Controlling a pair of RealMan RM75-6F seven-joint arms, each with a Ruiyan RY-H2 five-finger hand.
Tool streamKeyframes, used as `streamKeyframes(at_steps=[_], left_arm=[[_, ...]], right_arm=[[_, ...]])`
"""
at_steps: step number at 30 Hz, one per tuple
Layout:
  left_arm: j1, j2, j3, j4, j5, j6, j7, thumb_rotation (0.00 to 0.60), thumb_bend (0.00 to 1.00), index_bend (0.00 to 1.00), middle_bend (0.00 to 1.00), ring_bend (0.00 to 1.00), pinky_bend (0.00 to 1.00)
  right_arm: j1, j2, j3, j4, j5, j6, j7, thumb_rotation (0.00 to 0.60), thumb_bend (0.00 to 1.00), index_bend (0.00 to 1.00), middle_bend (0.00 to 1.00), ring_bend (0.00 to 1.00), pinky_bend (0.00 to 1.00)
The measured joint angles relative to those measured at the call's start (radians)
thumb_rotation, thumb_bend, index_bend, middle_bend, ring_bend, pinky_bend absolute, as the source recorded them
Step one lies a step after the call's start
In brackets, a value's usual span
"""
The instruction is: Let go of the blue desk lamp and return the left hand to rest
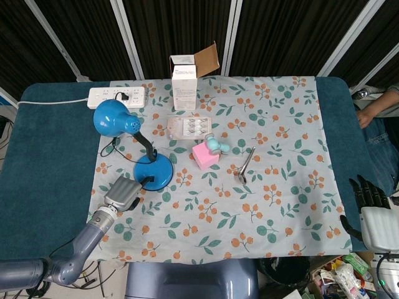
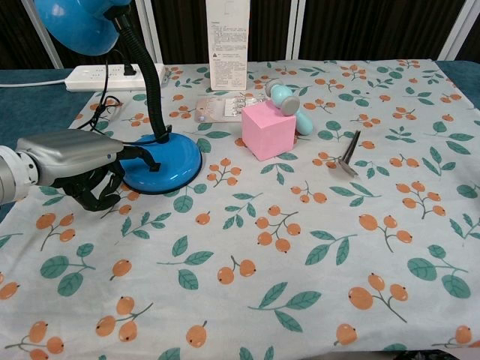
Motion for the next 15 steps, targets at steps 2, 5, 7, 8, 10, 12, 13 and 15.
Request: streamKeyframes(at_steps=[2, 5, 7, 8, 10, 12, 13, 15], left_arm=[[0.0, 0.0, 0.0, 0.0, 0.0, -0.001, 0.0, 0.6, 0.46, 0.18, 0.64, 0.65, 0.6], [-0.001, 0.0, 0.0, 0.0, 0.001, 0.0, 0.001, 0.6, 0.46, 0.18, 0.64, 0.65, 0.6], [-0.001, 0.0, 0.001, -0.001, 0.002, -0.001, 0.001, 0.6, 0.46, 0.17, 0.64, 0.65, 0.6], [0.0, -0.001, 0.002, -0.001, 0.001, -0.001, 0.001, 0.6, 0.46, 0.17, 0.64, 0.65, 0.6], [0.0, 0.0, 0.003, -0.002, 0.001, 0.0, 0.004, 0.6, 0.46, 0.17, 0.64, 0.65, 0.6], [0.0, 0.0, 0.003, -0.003, 0.0, 0.001, 0.005, 0.6, 0.46, 0.17, 0.64, 0.65, 0.6], [-0.001, 0.0, 0.002, -0.003, 0.0, 0.001, 0.005, 0.6, 0.46, 0.17, 0.64, 0.65, 0.6], [-0.001, 0.0, 0.001, -0.002, -0.001, 0.001, 0.005, 0.6, 0.46, 0.17, 0.64, 0.65, 0.6]], right_arm=[[0.0, 0.0, 0.0, 0.0, 0.0, 0.0, 0.0, 0.6, 0.22, 0.0, 0.0, 0.05, 0.1], [0.0, 0.0, 0.0, 0.0, 0.0, 0.0, 0.0, 0.6, 0.22, 0.0, 0.0, 0.05, 0.1], [0.0, 0.0, 0.0, 0.0, 0.0, 0.0, 0.0, 0.6, 0.22, 0.0, 0.0, 0.05, 0.1], [0.0, 0.0, 0.0, 0.0, -0.001, 0.0, 0.0, 0.6, 0.22, 0.0, 0.0, 0.05, 0.1], [0.0, 0.0, 0.0, 0.0, -0.001, 0.0, 0.0, 0.6, 0.22, 0.0, 0.0, 0.05, 0.1], [0.0, 0.0, 0.0, 0.0, 0.0, 0.0, 0.001, 0.6, 0.22, 0.0, 0.0, 0.05, 0.1], [0.0, 0.001, 0.001, 0.0, 0.001, 0.0, 0.001, 0.6, 0.22, 0.0, 0.0, 0.05, 0.1], [0.0, 0.001, 0.001, 0.0, 0.001, -0.001, 0.001, 0.6, 0.22, 0.0, 0.0, 0.05, 0.1]])
